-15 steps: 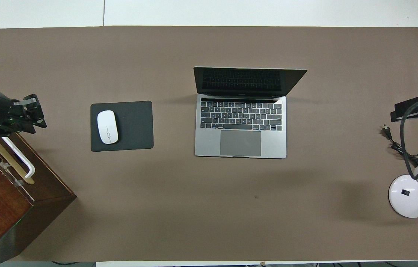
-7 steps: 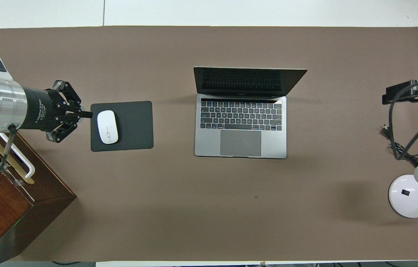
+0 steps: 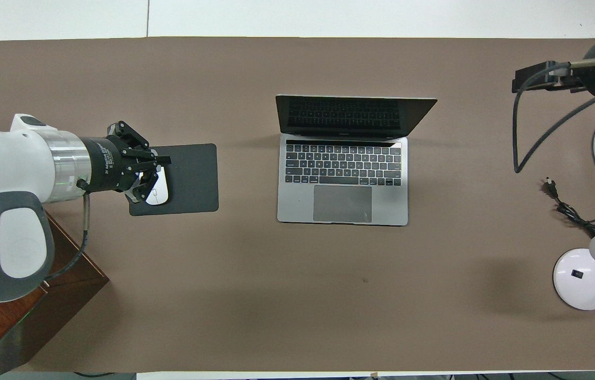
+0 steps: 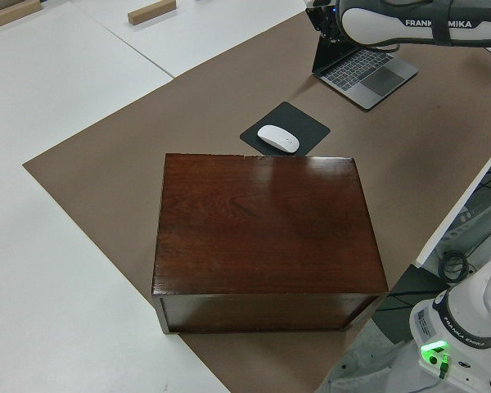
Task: Close laptop with both arms
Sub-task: 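Move the left gripper toward the laptop while the right gripper reaches the screen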
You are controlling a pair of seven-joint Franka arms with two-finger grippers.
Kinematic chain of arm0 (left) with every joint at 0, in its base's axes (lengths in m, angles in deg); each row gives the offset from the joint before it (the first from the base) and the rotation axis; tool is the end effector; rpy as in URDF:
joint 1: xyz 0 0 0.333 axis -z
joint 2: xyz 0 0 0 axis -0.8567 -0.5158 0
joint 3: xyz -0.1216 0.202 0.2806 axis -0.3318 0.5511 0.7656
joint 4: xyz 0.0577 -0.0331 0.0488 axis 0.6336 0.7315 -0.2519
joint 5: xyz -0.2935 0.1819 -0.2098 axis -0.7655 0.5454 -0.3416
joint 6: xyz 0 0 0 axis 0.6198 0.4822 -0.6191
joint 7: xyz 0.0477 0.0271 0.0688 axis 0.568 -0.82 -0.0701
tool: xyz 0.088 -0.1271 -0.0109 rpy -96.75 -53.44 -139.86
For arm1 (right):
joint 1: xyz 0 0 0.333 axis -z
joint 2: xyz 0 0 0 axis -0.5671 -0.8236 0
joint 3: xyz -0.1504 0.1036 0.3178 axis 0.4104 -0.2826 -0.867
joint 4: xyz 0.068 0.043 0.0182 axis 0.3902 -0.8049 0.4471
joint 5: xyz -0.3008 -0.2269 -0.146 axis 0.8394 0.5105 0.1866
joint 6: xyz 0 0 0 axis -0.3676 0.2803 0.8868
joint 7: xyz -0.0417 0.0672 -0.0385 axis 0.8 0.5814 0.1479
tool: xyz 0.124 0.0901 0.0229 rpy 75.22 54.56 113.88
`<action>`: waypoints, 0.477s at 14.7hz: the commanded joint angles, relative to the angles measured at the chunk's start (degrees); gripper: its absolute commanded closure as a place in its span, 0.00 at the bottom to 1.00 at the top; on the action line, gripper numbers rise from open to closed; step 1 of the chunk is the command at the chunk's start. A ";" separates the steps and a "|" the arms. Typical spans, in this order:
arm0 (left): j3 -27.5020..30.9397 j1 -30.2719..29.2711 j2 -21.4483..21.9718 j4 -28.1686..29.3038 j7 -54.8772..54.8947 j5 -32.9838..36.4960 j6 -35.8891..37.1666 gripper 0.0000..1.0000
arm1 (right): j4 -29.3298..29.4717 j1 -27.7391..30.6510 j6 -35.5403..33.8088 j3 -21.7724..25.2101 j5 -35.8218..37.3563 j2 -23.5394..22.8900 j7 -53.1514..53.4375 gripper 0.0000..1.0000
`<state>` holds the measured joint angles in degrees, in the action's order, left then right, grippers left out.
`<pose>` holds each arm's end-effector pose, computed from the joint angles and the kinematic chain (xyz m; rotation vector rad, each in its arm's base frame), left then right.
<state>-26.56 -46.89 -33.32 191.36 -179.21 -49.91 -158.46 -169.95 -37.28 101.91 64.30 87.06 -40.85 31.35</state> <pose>0.5378 -0.1804 0.5175 1.7244 2.0962 -0.2437 0.6723 0.0296 0.6089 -3.0878 0.0045 -0.3761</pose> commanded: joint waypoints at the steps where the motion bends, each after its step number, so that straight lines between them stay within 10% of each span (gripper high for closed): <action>1: 0.60 1.39 1.90 3.94 -4.50 -2.11 -3.48 1.00 | 9.36 -1.75 2.78 0.28 0.05 -7.21 0.56 0.04; 4: 0.60 4.37 2.25 7.97 -5.83 -5.19 -10.14 1.00 | 9.82 -1.84 9.02 -0.07 0.05 -8.89 0.74 0.29; 7: 0.69 6.32 1.98 9.48 -8.63 -8.61 -15.79 1.00 | 10.96 -2.45 13.86 -0.33 -0.30 -10.65 1.87 1.00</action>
<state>-26.61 -42.14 -33.14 198.14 -185.34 -56.03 -170.73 -161.78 -39.46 113.91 64.31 87.11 -49.47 31.45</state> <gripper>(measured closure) 0.991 0.410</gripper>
